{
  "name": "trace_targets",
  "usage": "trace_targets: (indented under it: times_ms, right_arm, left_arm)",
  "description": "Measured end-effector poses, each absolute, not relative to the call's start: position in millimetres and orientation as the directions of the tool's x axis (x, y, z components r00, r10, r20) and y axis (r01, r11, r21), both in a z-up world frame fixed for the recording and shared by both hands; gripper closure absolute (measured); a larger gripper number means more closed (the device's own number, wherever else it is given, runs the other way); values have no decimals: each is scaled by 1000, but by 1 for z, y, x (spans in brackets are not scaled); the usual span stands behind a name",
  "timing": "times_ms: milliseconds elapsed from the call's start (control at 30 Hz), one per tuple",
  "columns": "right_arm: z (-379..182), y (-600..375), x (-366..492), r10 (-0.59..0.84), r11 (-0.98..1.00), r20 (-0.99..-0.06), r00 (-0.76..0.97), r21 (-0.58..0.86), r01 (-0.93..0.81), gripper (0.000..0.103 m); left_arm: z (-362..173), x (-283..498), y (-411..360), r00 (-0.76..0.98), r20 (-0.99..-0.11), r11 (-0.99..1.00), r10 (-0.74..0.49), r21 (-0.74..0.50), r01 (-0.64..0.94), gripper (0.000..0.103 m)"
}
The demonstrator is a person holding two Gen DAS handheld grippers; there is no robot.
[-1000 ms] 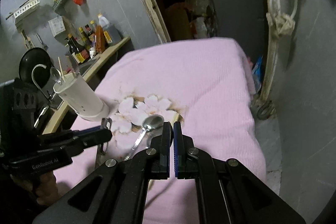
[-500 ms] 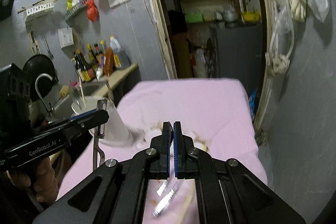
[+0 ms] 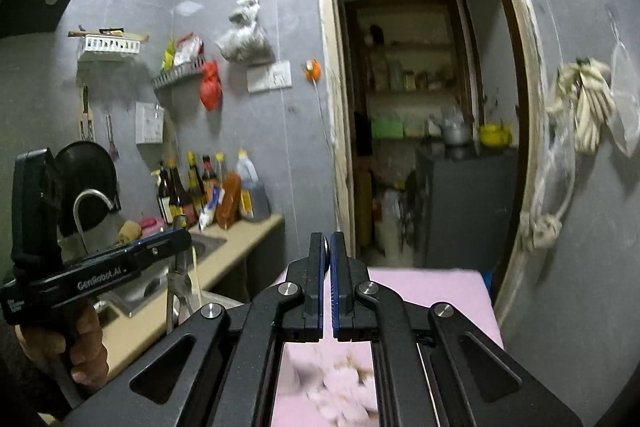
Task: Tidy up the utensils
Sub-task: 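Carry the fork into the white caddy with the left tool while the right tool drops the gold spoon in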
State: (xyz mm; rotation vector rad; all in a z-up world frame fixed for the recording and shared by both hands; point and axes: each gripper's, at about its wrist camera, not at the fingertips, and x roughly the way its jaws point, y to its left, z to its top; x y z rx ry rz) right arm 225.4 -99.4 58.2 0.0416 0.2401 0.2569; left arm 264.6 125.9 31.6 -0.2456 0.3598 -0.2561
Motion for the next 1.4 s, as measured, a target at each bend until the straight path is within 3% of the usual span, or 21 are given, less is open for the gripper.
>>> trace_targets:
  times_ms: [200, 467, 967, 1400]
  right_arm:
    - [71, -60, 242, 234, 972, -179, 955, 44, -230, 100]
    - [53, -19, 271, 217, 975, -207, 954, -3, -222, 100]
    - [5, 13, 311, 186, 972, -300, 936, -82, -220, 100]
    - [-20, 12, 324, 202, 970, -358, 912, -53, -236, 100]
  left_arm:
    - [39, 290, 182, 946, -274, 947, -173, -309, 83, 91]
    - [29, 321, 225, 960, -264, 936, -88, -352, -11, 91]
    - [-15, 343, 216, 948, -314, 956, -51, -290, -45, 91]
    - [-35, 337, 208, 940, -340, 966, -27, -251, -64, 91]
